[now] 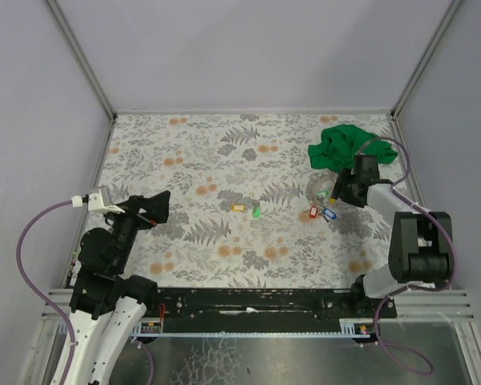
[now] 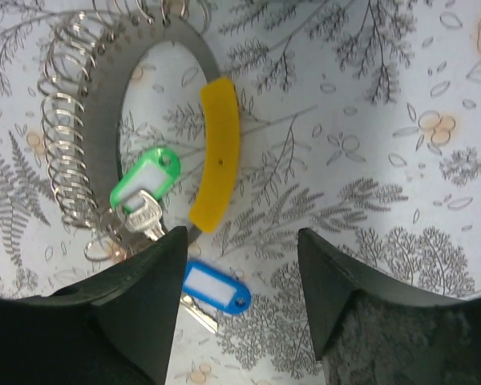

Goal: Put the keys on the keyring

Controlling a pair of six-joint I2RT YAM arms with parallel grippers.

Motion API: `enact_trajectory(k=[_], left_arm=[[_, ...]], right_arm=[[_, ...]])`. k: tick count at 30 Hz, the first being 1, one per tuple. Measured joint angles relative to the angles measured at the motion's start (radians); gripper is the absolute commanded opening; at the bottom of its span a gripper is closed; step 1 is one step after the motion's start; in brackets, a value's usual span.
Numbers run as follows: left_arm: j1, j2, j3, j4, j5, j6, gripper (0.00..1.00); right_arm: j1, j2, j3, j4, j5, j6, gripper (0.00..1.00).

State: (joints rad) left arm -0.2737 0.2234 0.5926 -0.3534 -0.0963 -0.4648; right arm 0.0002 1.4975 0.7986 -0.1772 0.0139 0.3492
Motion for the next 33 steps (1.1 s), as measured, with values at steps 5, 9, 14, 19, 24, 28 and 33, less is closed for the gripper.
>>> enact_trajectory(k=[5, 9, 14, 19, 24, 28, 33], left_arm=[[0.0, -0.008, 0.0, 0.0, 0.001, 0.0, 1.0], [-0.001, -0.011, 0.0, 0.0, 0.002, 0.0, 1.0], [-0.005, -0.011, 0.0, 0.0, 0.004, 0.0, 1.0], [-0.007, -0.011, 0.0, 0.0, 0.005, 0.001, 1.0], [-0.007, -0.013, 0.0, 0.0, 0.009, 0.002, 1.0], [-0.007, -0.012, 0.0, 0.0, 0.015, 0.002, 1.0], [-0.007, -0.002, -0.002, 0.002, 0.056, 0.006, 1.0]], right_arm=[[0.014, 0.094, 0.088, -0.016, 0.026, -0.02, 0.55], [0.033, 0.179, 0.145, -0.028, 0.03, -0.026, 0.53], [0.057, 0.246, 0.194, -0.053, 0.055, -0.029, 0.42], [0.063, 0.256, 0.203, -0.065, 0.081, -0.036, 0.27], [0.066, 0.258, 0.206, -0.075, 0.103, -0.042, 0.07], [0.077, 0.247, 0.193, -0.069, 0.103, -0.046, 0.04], [0.121, 0.179, 0.121, -0.068, 0.055, -0.046, 0.01]])
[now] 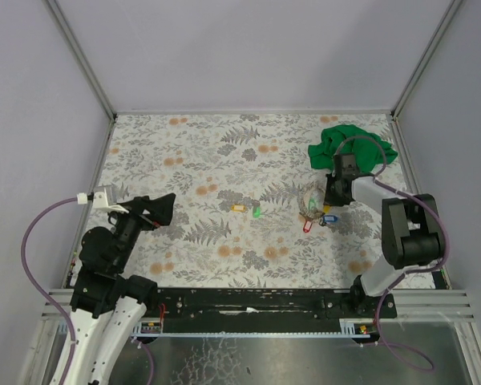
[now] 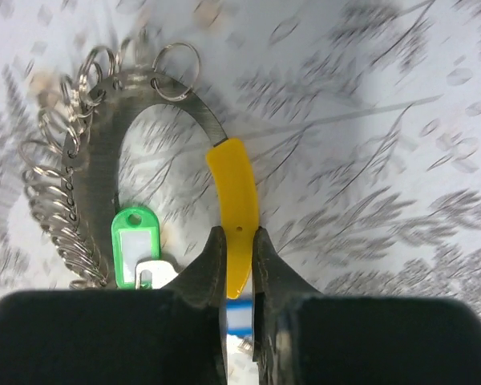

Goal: Put the keys on the keyring

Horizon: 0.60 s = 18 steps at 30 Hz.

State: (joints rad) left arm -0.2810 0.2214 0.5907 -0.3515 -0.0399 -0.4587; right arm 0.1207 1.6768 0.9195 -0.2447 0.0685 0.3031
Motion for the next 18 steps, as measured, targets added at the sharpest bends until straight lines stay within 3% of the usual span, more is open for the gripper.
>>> enact_trajectory(k=[18], left_arm=[[0.0, 0.224, -0.135, 0.187, 0.365, -0.166, 0.99]], right_arm=[[0.152, -0.377, -0.288, 0.087, -0.307, 0.029, 0.0]])
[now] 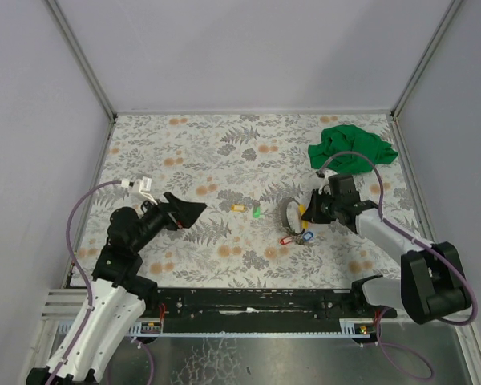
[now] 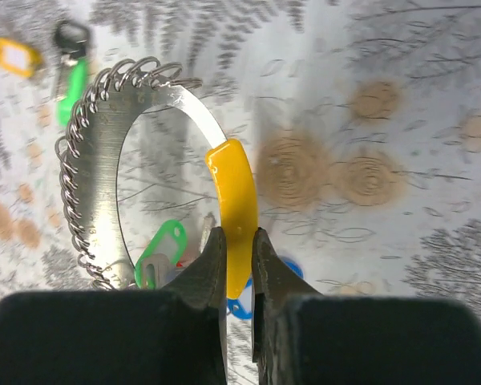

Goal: Put the keys on the keyring

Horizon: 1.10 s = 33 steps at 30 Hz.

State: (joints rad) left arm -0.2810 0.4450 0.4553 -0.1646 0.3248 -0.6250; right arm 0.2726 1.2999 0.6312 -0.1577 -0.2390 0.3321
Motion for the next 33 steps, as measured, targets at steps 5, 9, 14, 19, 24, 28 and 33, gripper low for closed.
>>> enact_trajectory(k=[5, 9, 14, 19, 24, 28, 33], left_arm=[[0.0, 0.038, -0.082, 0.116, 0.082, -0.082, 0.96], [-0.006, 0.069, -0.135, 0.198, 0.127, -0.144, 0.95], [-0.023, 0.108, -0.169, 0.29, 0.155, -0.198, 0.92], [-0.062, 0.189, -0.203, 0.425, 0.173, -0.251, 0.89], [-0.129, 0.31, -0.22, 0.537, 0.174, -0.291, 0.8], [-0.189, 0.418, -0.22, 0.631, 0.173, -0.308, 0.74], [-0.226, 0.535, -0.216, 0.711, 0.174, -0.325, 0.6]], right_arm=[[0.057, -0.087, -0.069, 0.101, -0.104, 0.032, 0.0], [0.092, -0.115, -0.125, 0.241, -0.179, 0.091, 0.0], [0.19, -0.109, -0.143, 0.36, -0.193, 0.109, 0.0], [0.259, -0.101, -0.143, 0.426, -0.19, 0.095, 0.0], [0.308, -0.079, -0.135, 0.44, -0.179, 0.063, 0.0], [0.347, -0.049, -0.113, 0.437, -0.162, 0.034, 0.0], [0.391, -0.026, -0.077, 0.428, -0.135, -0.001, 0.0]])
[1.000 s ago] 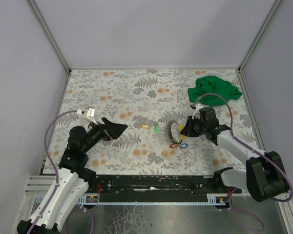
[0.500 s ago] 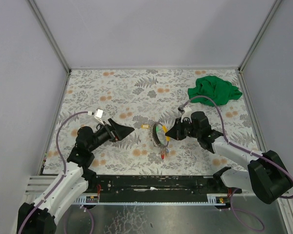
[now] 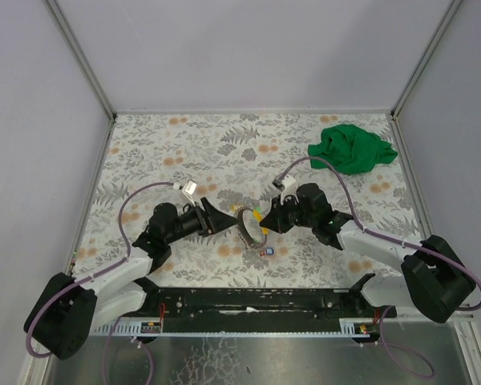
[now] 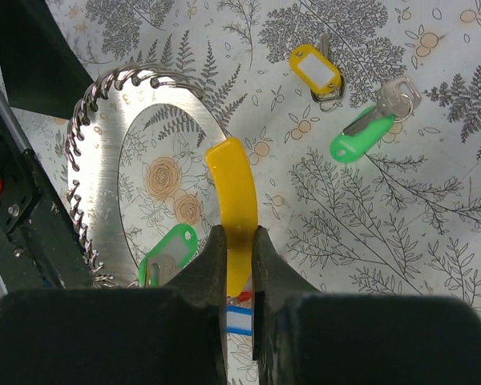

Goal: Put the keys on the keyring

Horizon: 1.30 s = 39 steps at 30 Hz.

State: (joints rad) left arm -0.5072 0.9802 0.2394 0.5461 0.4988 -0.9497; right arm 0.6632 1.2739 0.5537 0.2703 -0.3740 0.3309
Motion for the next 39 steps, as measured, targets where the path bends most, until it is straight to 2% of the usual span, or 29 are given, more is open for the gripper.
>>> enact_trajectory(k=[14, 19, 20, 23, 25, 27, 33, 36, 39], left_arm=[[-0.044, 0.151, 0.01, 0.117, 0.002, -0.028, 0.26], [-0.05, 0.167, 0.011, 0.13, 0.002, -0.017, 0.1], [-0.05, 0.169, 0.011, 0.13, -0.001, -0.008, 0.07], [-0.05, 0.169, 0.014, 0.126, -0.007, 0.024, 0.0], [-0.05, 0.163, 0.027, 0.113, -0.005, 0.055, 0.0], [-0.053, 0.146, 0.04, 0.101, -0.005, 0.092, 0.0], [-0.074, 0.053, 0.099, 0.011, -0.031, 0.243, 0.0], [-0.098, 0.008, 0.124, -0.04, -0.077, 0.322, 0.0], [-0.14, -0.032, 0.146, -0.1, -0.159, 0.414, 0.0]], right_arm=[[0.093, 0.004, 0.072, -0.068, 0.103, -0.126, 0.0], [0.119, 0.004, 0.083, -0.097, 0.13, -0.159, 0.0], [0.119, 0.004, 0.086, -0.101, 0.132, -0.163, 0.02], [0.122, -0.003, 0.089, -0.111, 0.145, -0.168, 0.19], [0.123, -0.019, 0.089, -0.118, 0.152, -0.168, 0.28], [0.124, -0.048, 0.089, -0.124, 0.159, -0.17, 0.32], [0.127, -0.177, 0.089, -0.155, 0.172, -0.162, 0.37], [0.127, -0.233, 0.089, -0.172, 0.171, -0.151, 0.45], [0.128, -0.286, 0.088, -0.183, 0.175, -0.139, 0.46]])
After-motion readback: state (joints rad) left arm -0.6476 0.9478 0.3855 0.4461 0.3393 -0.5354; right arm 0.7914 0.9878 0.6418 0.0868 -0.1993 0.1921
